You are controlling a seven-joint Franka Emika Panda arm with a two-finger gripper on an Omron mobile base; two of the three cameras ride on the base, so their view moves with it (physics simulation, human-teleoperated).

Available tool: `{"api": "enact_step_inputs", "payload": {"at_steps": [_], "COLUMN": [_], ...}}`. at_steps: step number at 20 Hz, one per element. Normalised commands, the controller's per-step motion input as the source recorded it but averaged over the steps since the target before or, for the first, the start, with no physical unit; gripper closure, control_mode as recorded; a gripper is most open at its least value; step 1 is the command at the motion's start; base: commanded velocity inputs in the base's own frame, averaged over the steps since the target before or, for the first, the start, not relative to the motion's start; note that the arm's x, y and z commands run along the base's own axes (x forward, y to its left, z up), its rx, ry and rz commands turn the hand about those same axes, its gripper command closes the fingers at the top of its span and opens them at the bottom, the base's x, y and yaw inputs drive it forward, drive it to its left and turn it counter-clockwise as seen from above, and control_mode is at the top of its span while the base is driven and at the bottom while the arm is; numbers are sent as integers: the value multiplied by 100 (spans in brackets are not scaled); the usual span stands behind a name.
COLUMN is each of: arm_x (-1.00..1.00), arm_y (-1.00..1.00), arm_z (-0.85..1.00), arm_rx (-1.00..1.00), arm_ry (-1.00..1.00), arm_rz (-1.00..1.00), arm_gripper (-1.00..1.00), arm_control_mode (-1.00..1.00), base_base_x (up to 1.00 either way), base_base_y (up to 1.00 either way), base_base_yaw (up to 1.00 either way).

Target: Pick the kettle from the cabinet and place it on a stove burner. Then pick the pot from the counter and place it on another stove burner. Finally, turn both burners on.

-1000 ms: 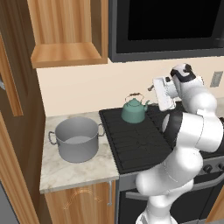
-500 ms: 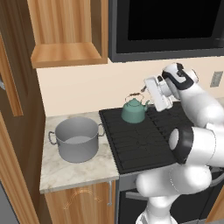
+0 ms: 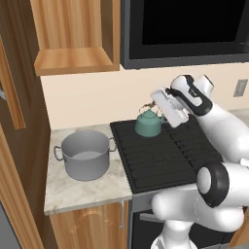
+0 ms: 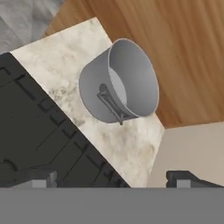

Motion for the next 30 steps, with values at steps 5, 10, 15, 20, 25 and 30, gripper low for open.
{"api": "enact_step_inputs", "payload": {"at_steps": [5,10,15,20,25,30], "arm_x": [-37,-27,-10,0,-2,0], "arm_y": [40,51,58,58,47,35], "arm_z": [0,0,0,-3,-16,-25], "arm_rx": [-17,-17,-16,-14,-11,-6], "arm_ry": [-4,0,0,2,2,3], "arm_rz": [7,6,3,4,6,7], "arm_gripper": [-100,-100,-100,-100,-100,-100], "arm_control_mode": [-100,-100,-100,-100,-100,-100], "base_base_x": [0,0,0,0,0,0], "base_base_y": [0,0,0,0,0,0], "base_base_yaw": [0,0,0,0,0,0]}}
